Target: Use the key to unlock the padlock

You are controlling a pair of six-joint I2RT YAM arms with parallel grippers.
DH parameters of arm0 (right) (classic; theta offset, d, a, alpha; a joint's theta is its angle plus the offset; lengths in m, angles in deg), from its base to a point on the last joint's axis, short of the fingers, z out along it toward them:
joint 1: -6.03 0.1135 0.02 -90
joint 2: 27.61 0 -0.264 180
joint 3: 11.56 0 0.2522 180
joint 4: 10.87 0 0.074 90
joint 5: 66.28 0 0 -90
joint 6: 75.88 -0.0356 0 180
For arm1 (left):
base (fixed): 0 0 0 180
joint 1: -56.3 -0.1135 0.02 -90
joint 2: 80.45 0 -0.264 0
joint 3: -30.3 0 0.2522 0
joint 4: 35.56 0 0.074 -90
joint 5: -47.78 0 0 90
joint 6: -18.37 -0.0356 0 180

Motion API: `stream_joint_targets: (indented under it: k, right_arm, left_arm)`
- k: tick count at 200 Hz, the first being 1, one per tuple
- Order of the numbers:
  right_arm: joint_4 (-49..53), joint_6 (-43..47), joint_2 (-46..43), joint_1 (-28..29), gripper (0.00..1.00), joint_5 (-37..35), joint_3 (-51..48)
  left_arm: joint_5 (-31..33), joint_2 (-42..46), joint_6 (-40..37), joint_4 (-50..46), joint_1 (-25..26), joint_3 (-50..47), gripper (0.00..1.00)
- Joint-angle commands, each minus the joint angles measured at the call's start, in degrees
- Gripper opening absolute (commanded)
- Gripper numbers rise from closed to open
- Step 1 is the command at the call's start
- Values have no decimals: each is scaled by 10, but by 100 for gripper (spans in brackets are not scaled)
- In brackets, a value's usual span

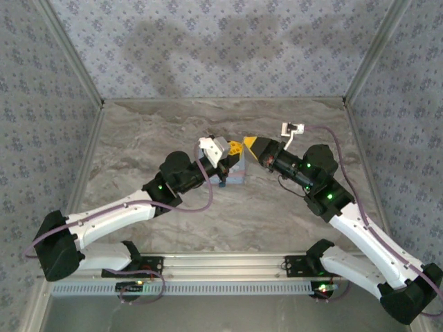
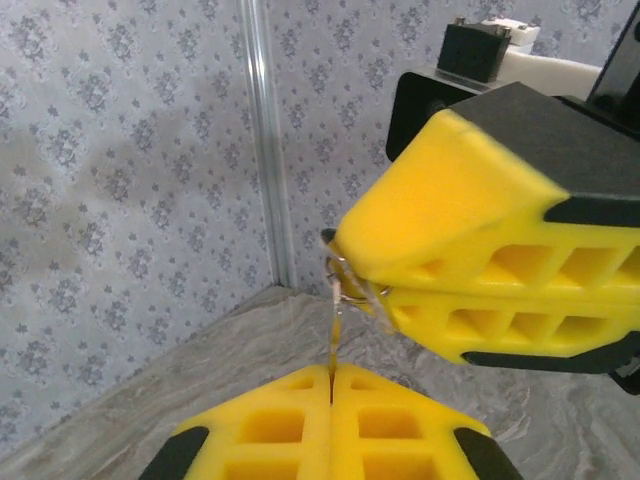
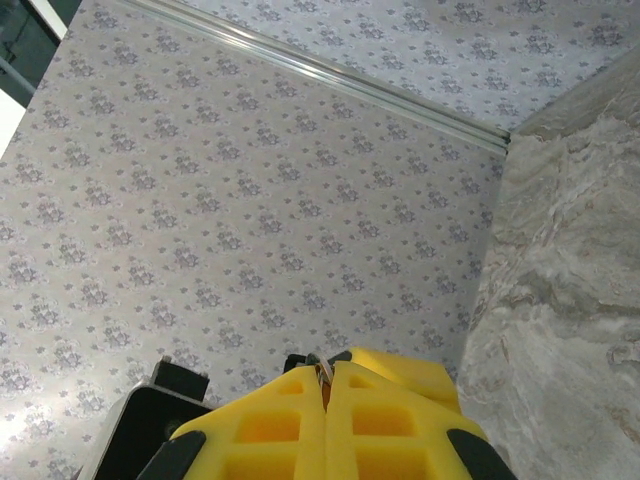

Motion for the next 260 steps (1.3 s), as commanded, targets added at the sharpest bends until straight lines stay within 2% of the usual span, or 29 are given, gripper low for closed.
stream_joint_targets:
  k: [1,20,29,37,47,61,97,123,145,173,191,230,260]
  right_arm:
    - [-17,-10,-15,-2,0,-5,-8]
    - [1,0,-24,-14,0,-1,-11]
    - [15,4,-31,-25,4,3,-14]
    - [27,8,-37,-37,13,7,-18]
    - [66,13,-46,-57,29,12,-19]
    - [132,53,-61,-95,39,16,-16]
    - [289,201,-98,-179,42,8,-1]
    - [325,280,-92,-216,39,66,7]
    - [323,336,-79,-232,37,142,15]
    - [299,397,-61,-236,34,240,18]
    - [272,396,-48,-230,44,298,14]
    - [259,427,-27,-152,51,291,6]
    - [255,447,7,-96,49,278,9]
  left_arm:
    - [-13,-4,-4,5,3,25,0]
    - [-21,3,-8,-18,3,28,0]
    - [-24,7,-8,-40,2,33,0]
    - [-29,11,-4,-66,0,39,0]
    - [-39,15,12,-109,-7,52,0]
    - [-72,13,47,-199,-28,85,0]
    - [-168,-6,98,-427,-70,180,0]
    - [-241,-42,110,-591,-92,258,0]
    - [-329,-61,135,-648,-119,278,0]
    - [-429,-92,147,-694,-140,295,0]
    - [-484,-119,139,-737,-140,316,0]
    - [-553,-136,143,-732,-138,322,0]
    - [-571,-148,122,-765,-132,346,0]
